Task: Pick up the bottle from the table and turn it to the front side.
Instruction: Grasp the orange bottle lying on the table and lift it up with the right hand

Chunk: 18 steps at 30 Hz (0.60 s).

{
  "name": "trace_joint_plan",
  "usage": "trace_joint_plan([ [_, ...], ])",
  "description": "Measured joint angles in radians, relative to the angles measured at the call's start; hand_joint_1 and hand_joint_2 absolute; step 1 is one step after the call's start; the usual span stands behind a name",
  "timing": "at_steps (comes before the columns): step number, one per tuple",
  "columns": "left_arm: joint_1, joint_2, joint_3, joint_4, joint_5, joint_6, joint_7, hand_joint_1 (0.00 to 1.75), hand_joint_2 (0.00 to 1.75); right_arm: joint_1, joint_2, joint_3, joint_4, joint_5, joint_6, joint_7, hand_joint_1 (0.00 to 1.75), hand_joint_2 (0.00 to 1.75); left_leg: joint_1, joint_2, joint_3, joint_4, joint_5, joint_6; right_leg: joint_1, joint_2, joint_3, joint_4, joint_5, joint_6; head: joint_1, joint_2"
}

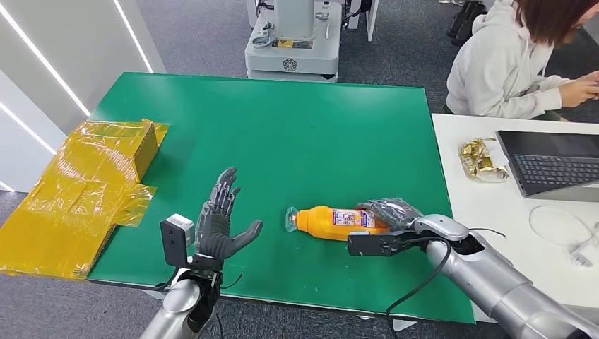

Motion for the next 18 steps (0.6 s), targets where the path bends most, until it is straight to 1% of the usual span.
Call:
trace_joint_plan([
  [7,0.000,0.001,0.004,0.000,-0.001,-0.007,0.000,0.00,1.75,-0.003,-0.026,0.037,-0.027,0.014,-0.010,0.016,1.75,1.75,0.000,0.000,0.000,0.000,0.000,0.000,0.000,0.000,0.000,0.000,0.000,0.000,0.000,0.000],
  [11,0.001,0.001,0.005,0.000,-0.005,-0.011,0.000,0.00,1.75,0.001,-0.032,0.040,-0.031,-0.025,-0.020,0.003,1.75,1.75,0.000,0.000,0.000,0.000,0.000,0.000,0.000,0.000,0.000,0.000,0.000,0.000,0.000,0.000],
  [14,0.005,-0.002,0.006,0.000,-0.019,-0.014,0.000,0.00,1.75,0.027,-0.036,0.018,-0.036,-0.118,-0.041,-0.045,1.75,1.75,0.000,0.000,0.000,0.000,0.000,0.000,0.000,0.000,0.001,0.000,0.000,0.000,0.000,0.000],
  [18,0.016,-0.005,0.012,-0.005,-0.045,-0.011,-0.001,0.00,1.75,0.111,-0.050,-0.071,-0.074,-0.336,-0.025,-0.135,1.75,1.75,0.000,-0.001,0.000,0.000,0.000,0.000,0.000,0.000,0.000,0.000,0.000,0.000,0.000,0.000],
])
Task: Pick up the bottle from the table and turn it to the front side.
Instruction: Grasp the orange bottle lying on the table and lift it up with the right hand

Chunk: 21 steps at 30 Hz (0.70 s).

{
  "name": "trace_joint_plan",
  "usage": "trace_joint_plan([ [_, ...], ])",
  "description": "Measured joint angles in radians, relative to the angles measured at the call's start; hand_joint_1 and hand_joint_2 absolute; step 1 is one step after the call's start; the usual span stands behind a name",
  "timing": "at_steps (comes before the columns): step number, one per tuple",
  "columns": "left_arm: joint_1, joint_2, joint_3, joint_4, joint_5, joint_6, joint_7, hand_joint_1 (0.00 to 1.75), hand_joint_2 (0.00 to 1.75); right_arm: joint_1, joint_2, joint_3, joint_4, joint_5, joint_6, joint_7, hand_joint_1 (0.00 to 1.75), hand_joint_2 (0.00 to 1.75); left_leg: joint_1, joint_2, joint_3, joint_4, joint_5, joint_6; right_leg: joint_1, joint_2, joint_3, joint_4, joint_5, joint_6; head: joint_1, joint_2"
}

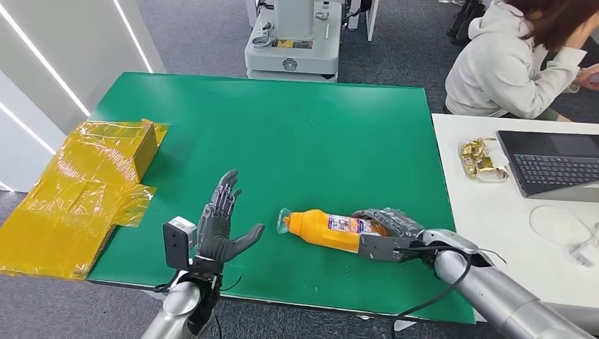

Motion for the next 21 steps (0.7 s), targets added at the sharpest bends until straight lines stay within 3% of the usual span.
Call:
trace_joint_plan([
  [9,0.021,0.008,0.003,-0.011,-0.010,0.075,-0.030,0.00,1.75,0.277,-0.020,-0.230,-0.181,-0.281,-0.021,-0.050,1.75,1.75,0.000,-0.002,-0.001,-0.001,-0.001,0.000,0.000,-0.002,0.000,0.000,-0.001,0.000,0.000,0.000],
  [16,0.029,0.017,0.003,-0.025,-0.004,0.099,-0.038,0.00,1.75,0.398,-0.013,-0.307,-0.255,-0.296,-0.049,-0.055,1.75,1.75,0.000,-0.002,-0.001,-0.001,-0.001,0.000,0.000,-0.002,0.000,0.000,-0.002,0.000,0.000,0.000],
  [21,0.025,0.030,0.002,-0.032,0.015,0.106,-0.039,0.00,1.75,0.472,0.043,-0.379,-0.284,-0.260,-0.122,-0.097,1.75,1.75,0.000,-0.002,-0.001,-0.001,-0.001,0.000,0.000,-0.002,0.000,0.000,-0.002,0.000,0.000,0.000],
])
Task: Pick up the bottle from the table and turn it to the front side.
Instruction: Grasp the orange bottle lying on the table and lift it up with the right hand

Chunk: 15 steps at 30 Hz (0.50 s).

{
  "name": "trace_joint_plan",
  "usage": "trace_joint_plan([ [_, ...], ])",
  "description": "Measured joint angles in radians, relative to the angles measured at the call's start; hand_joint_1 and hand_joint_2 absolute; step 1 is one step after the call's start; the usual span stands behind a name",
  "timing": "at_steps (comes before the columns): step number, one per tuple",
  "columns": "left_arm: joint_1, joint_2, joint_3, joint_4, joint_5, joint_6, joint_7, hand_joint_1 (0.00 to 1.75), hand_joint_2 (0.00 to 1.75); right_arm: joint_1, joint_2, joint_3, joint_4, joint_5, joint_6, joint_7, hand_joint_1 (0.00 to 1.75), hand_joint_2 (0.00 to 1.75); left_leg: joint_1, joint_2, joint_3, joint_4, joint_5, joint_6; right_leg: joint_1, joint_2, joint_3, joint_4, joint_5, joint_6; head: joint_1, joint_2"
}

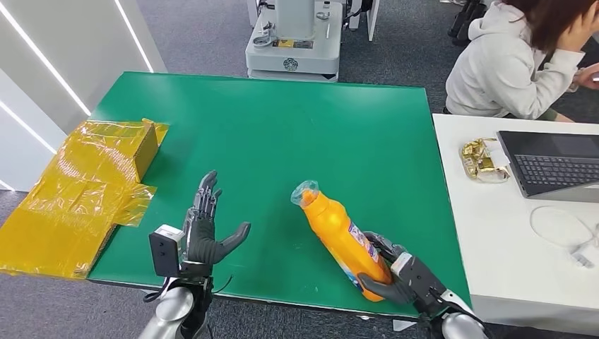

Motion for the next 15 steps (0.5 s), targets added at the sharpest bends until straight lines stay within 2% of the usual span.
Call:
trace_joint_plan([
  [5,-0.078,0.009,-0.011,0.007,0.069,-0.129,0.067,0.00,1.75,0.011,0.080,-0.066,-0.006,0.059,-0.046,-0.038,1.75,1.75,0.000,0.001,0.000,0.000,0.001,0.000,0.000,0.000,0.000,0.000,0.000,0.000,0.000,0.000],
  [7,-0.109,0.010,-0.016,0.014,0.092,-0.165,0.088,0.00,1.75,0.009,0.102,-0.084,-0.006,0.071,-0.053,-0.049,1.75,1.75,0.000,0.001,0.001,0.000,0.001,0.000,0.000,0.001,0.000,0.000,0.000,0.000,0.000,0.000],
  [11,-0.183,0.011,-0.031,0.046,0.191,-0.299,0.162,0.00,1.75,-0.002,0.141,-0.117,-0.003,0.104,-0.082,-0.085,1.75,1.75,0.000,0.000,0.000,0.000,0.001,0.000,0.000,0.000,0.000,0.000,0.001,0.000,0.000,0.000],
  [15,-0.240,0.010,-0.042,0.073,0.219,-0.329,0.184,0.00,1.75,-0.013,0.168,-0.137,-0.001,0.112,-0.091,-0.092,1.75,1.75,0.000,0.003,0.001,0.001,0.001,0.000,0.000,0.002,0.000,0.000,0.001,-0.001,0.000,0.000],
])
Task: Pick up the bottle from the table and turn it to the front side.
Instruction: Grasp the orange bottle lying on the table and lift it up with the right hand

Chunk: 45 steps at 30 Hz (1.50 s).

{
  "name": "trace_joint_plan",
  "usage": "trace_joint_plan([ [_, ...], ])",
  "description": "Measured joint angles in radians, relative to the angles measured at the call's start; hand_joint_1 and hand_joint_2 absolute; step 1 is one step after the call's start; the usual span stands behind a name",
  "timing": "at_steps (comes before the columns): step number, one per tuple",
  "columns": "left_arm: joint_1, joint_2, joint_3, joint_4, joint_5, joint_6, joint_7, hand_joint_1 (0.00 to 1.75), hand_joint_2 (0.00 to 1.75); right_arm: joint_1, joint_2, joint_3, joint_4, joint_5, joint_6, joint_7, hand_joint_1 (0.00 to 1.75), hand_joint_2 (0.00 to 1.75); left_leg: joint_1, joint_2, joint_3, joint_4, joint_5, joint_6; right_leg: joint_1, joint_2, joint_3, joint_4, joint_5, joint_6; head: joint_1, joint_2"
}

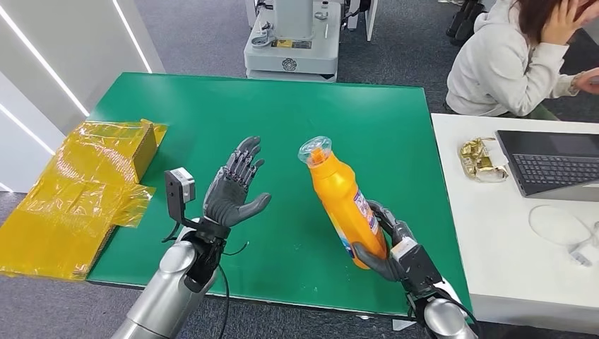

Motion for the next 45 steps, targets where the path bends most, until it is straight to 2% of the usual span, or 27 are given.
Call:
trace_joint_plan([
  [3,-0.015,0.000,-0.003,0.011,0.008,-0.008,0.005,0.00,1.75,-0.002,0.009,-0.007,0.000,0.002,-0.002,-0.001,1.75,1.75,0.000,0.000,0.000,0.000,0.000,0.000,0.000,0.000,0.000,0.000,0.000,0.000,0.000,0.000],
  [6,-0.047,-0.002,-0.016,0.036,0.071,-0.065,0.051,0.00,1.75,-0.015,0.017,-0.011,0.008,0.000,-0.003,-0.009,1.75,1.75,0.000,0.000,-0.001,0.000,0.000,0.000,0.000,0.000,-0.001,0.000,0.000,0.000,0.000,0.000],
  [10,-0.159,-0.015,-0.056,0.123,0.207,-0.145,0.127,0.00,1.75,-0.082,0.036,-0.009,0.065,-0.014,0.001,-0.030,1.75,1.75,0.000,0.000,-0.001,0.000,0.001,-0.001,0.000,0.000,-0.001,0.000,0.001,0.000,0.000,0.000],
  [16,-0.343,-0.035,-0.124,0.280,0.294,-0.150,0.148,0.00,1.75,-0.218,0.083,0.023,0.186,0.014,-0.028,-0.055,1.75,1.75,0.000,0.000,-0.001,0.000,0.004,0.000,0.000,0.000,-0.001,0.001,0.004,0.000,0.000,0.000],
  [21,-0.426,-0.049,-0.159,0.383,0.343,-0.170,0.155,0.00,1.75,-0.297,0.107,0.072,0.233,0.062,-0.064,-0.036,1.75,1.75,0.000,0.000,-0.001,0.000,0.004,0.000,0.000,0.000,-0.002,0.001,0.004,0.000,0.000,0.000],
  [26,-0.463,-0.056,-0.180,0.428,0.344,-0.170,0.156,0.00,1.75,-0.340,0.119,0.109,0.271,0.076,-0.073,-0.031,1.75,1.75,0.000,0.000,-0.002,0.000,0.004,0.000,0.000,0.000,-0.002,0.001,0.004,0.000,0.000,0.000],
  [30,-0.477,-0.062,-0.194,0.444,0.305,-0.128,0.129,0.00,1.75,-0.364,0.126,0.130,0.296,0.070,-0.078,-0.032,1.75,1.75,0.000,0.000,-0.002,0.000,0.004,0.000,0.000,0.000,-0.002,0.001,0.004,0.000,0.000,0.000],
  [44,-0.457,-0.068,-0.195,0.487,0.264,-0.105,0.105,0.00,1.75,-0.377,0.127,0.167,0.338,0.061,-0.123,-0.023,1.75,1.75,0.000,0.000,-0.003,0.000,0.004,0.000,0.000,0.000,-0.002,0.001,0.004,0.000,0.000,0.000],
  [45,-0.455,-0.068,-0.195,0.487,0.263,-0.103,0.105,0.18,1.75,-0.378,0.127,0.168,0.341,0.059,-0.125,-0.024,1.75,1.75,0.000,0.000,-0.003,0.000,0.004,0.000,0.000,0.000,-0.002,0.001,0.004,0.000,0.000,0.000],
])
